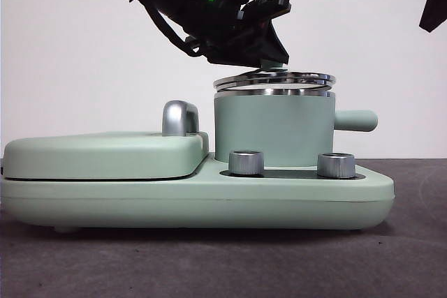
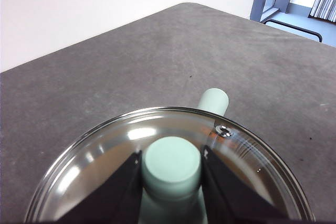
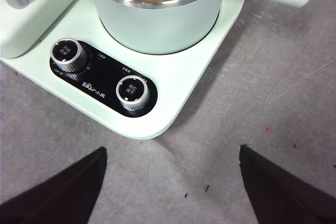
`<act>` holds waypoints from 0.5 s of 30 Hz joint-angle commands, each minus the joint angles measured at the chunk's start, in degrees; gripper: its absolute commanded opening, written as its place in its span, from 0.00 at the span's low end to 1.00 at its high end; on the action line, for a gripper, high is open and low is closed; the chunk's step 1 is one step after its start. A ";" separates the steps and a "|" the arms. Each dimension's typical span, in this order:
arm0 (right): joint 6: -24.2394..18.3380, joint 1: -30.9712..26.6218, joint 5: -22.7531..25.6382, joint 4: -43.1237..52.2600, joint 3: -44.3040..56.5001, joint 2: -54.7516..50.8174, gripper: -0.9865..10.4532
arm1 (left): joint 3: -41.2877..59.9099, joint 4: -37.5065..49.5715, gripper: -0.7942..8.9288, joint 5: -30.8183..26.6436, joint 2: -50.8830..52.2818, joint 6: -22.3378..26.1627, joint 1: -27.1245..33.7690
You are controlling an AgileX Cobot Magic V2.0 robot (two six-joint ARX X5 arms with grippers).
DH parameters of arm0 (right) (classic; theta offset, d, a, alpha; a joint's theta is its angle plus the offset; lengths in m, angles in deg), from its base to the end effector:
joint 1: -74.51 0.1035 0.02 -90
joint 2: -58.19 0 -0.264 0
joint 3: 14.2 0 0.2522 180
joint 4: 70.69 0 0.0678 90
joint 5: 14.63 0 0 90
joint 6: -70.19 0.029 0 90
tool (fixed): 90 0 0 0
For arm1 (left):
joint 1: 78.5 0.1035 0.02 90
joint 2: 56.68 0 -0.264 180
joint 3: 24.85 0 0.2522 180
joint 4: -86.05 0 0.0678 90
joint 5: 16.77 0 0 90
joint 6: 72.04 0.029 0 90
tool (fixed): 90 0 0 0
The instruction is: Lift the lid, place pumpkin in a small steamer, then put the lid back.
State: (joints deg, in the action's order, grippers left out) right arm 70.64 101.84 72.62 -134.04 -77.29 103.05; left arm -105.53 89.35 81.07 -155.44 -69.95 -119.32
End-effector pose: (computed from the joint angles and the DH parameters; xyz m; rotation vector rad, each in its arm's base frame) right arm 0.1243 0.0658 0.3000 -0.1622 0.7798 0.4942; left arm 0.2950 -0.2601 0.2615 0.1095 0.2395 -0.8492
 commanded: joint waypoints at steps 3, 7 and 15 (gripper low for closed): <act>0.46 0.28 0.26 0.20 -0.17 0.35 0.43 | -1.81 2.19 0.09 0.37 -1.97 0.26 -0.74; 0.59 0.28 0.26 0.04 -0.17 0.35 0.43 | -1.81 1.95 0.09 0.37 -2.43 0.28 -0.94; 0.63 0.28 0.24 -0.17 -0.17 0.35 0.43 | -1.81 1.20 0.09 0.35 -2.40 3.58 -0.92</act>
State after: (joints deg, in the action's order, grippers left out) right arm 70.64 101.84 72.62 -134.48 -77.29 103.05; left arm -105.75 90.07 81.05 -156.73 -68.55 -119.56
